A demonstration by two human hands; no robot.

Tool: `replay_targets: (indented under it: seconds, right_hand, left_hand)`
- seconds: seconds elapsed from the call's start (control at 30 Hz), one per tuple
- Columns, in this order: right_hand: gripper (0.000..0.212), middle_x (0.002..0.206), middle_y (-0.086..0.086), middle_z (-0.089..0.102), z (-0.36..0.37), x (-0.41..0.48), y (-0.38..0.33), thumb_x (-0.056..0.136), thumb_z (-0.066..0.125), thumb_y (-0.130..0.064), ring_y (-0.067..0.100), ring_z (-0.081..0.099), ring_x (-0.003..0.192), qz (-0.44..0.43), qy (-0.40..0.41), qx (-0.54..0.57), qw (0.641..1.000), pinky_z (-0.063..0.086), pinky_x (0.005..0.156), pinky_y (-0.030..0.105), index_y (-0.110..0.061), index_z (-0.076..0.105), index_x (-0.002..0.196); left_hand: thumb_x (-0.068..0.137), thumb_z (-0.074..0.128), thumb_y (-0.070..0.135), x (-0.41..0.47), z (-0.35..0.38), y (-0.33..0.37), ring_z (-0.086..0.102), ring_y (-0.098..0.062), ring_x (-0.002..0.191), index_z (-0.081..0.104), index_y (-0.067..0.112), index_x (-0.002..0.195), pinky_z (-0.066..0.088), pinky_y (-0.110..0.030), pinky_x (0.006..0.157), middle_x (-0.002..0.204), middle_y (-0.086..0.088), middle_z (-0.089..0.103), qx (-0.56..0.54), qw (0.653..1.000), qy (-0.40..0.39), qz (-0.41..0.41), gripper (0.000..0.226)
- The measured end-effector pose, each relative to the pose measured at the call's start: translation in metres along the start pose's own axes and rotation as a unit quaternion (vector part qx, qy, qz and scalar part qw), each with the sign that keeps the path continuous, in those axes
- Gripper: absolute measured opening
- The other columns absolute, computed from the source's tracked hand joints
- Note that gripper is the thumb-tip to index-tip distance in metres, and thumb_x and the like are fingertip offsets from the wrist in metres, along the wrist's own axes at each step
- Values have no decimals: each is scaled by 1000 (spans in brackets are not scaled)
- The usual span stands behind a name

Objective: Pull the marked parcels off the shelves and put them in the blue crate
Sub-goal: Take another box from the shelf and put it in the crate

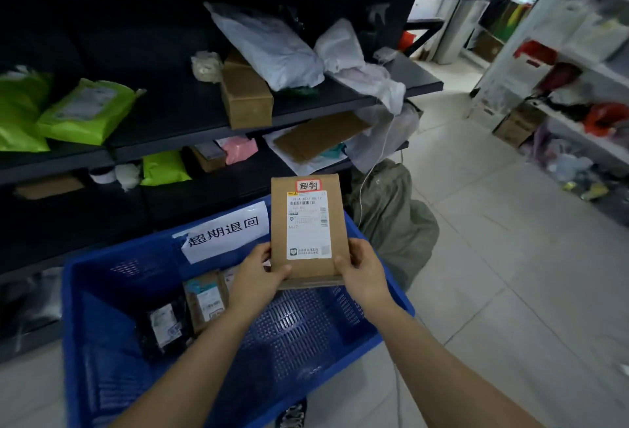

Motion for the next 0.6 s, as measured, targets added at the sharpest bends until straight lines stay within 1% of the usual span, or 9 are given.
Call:
replay_targets:
  seconds: [0.07, 0.13, 0.23, 0.3, 0.4, 0.47, 0.53, 0.6]
  right_hand:
    - [26, 118, -3, 63, 0, 30, 9, 92, 60, -17, 13, 59, 108, 4, -12, -3, 1000, 49, 98, 37, -18, 54, 117]
    - [22, 117, -2, 63, 0, 59, 19, 93, 59, -15, 13, 59, 107, 14, -26, -3, 1000, 49, 97, 35, -20, 54, 113]
    - [27, 117, -2, 63, 3, 102, 38, 93, 59, -16, 13, 59, 106, 27, -42, -18, 999, 49, 98, 35, -19, 54, 119]
    - [31, 117, -4, 63, 5, 129, 52, 93, 58, -17, 12, 59, 106, 38, -53, -24, 998, 49, 97, 34, -18, 54, 124]
    - [27, 112, -6, 65, 8, 165, 77, 94, 58, -20, 11, 60, 102, 56, -64, -37, 996, 49, 90, 30, -21, 56, 121]
    - [24, 107, -9, 64, 12, 189, 94, 94, 57, -22, 10, 60, 101, 61, -79, -44, 994, 49, 86, 27, -24, 57, 118]
    - [25, 103, -13, 63, 19, 213, 113, 94, 56, -22, 9, 60, 100, 65, -98, -57, 991, 47, 85, 25, -25, 57, 120]
    - [29, 106, -14, 63, 25, 233, 133, 95, 56, -22, 8, 59, 101, 64, -119, -71, 988, 47, 86, 23, -25, 57, 124]
  left_hand:
    - [82, 74, 18, 26, 16, -8, 57, -17, 112, 50, 16, 134, 46, -33, 96, 131, -2, 59, 2, 1000, 2, -17, 58]
    - [81, 75, 19, 49, 31, -16, 57, -19, 116, 49, 15, 136, 46, -39, 101, 133, -3, 58, -2, 999, 11, -40, 61]
    - [81, 75, 20, 80, 53, -30, 56, -20, 118, 48, 16, 137, 45, -43, 103, 134, -3, 58, -10, 997, 22, -70, 62]
    - [81, 75, 20, 99, 68, -40, 57, -20, 117, 49, 17, 138, 46, -42, 102, 134, -1, 58, -17, 996, 27, -87, 62]
    - [82, 74, 18, 126, 92, -58, 58, -17, 116, 48, 18, 139, 47, -39, 102, 132, 0, 59, -34, 993, 32, -106, 64]
    - [82, 74, 16, 141, 106, -71, 59, -16, 112, 50, 16, 138, 48, -36, 101, 128, 0, 61, -37, 991, 44, -123, 61]
    - [81, 74, 15, 156, 120, -86, 61, -17, 107, 53, 15, 134, 50, -36, 98, 124, -1, 63, -38, 988, 60, -138, 56]
    - [82, 73, 14, 170, 135, -102, 62, -15, 103, 55, 17, 130, 51, -31, 93, 120, 3, 63, -37, 985, 68, -154, 51]
Point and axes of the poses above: each hand's wrist, its own x-axis towards the middle knuckle, its own z-axis out of the palm, y = z × x, the point moved 8 cm from there along x, towards the middle knuckle
